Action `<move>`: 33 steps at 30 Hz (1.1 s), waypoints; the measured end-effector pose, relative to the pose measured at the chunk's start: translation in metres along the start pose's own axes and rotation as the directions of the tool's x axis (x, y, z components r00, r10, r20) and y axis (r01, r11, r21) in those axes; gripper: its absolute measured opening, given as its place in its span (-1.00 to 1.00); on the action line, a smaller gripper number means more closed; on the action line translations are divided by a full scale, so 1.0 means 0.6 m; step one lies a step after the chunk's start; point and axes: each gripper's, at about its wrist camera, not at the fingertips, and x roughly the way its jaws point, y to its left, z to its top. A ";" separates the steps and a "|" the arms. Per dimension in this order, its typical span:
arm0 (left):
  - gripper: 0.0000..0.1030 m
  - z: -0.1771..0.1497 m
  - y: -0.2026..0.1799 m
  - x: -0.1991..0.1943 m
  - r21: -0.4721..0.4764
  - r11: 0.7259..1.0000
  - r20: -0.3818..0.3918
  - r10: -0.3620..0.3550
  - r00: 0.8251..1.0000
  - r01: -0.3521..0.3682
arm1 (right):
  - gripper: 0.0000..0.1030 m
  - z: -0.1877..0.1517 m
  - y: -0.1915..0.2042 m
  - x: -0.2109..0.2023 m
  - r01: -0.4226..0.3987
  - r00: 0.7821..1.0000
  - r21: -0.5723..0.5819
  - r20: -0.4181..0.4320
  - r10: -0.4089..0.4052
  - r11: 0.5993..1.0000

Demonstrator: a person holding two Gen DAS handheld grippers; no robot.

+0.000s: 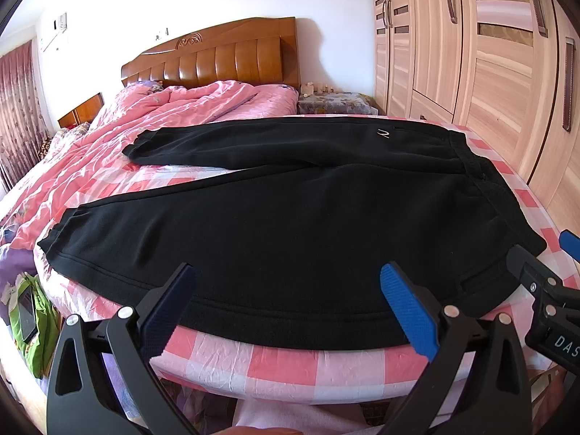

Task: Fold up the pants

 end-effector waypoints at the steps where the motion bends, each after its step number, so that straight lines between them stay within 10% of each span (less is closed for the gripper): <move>1: 0.97 0.000 0.000 0.000 0.000 1.000 0.000 0.000 1.000 0.000 | 0.92 -0.001 0.001 0.000 0.000 1.000 0.000 -0.001 0.000 1.000; 33: 0.97 -0.007 0.011 0.011 -0.012 1.000 -0.037 -0.005 0.999 0.004 | 0.92 -0.001 -0.001 0.005 -0.017 1.000 0.004 -0.023 0.017 1.000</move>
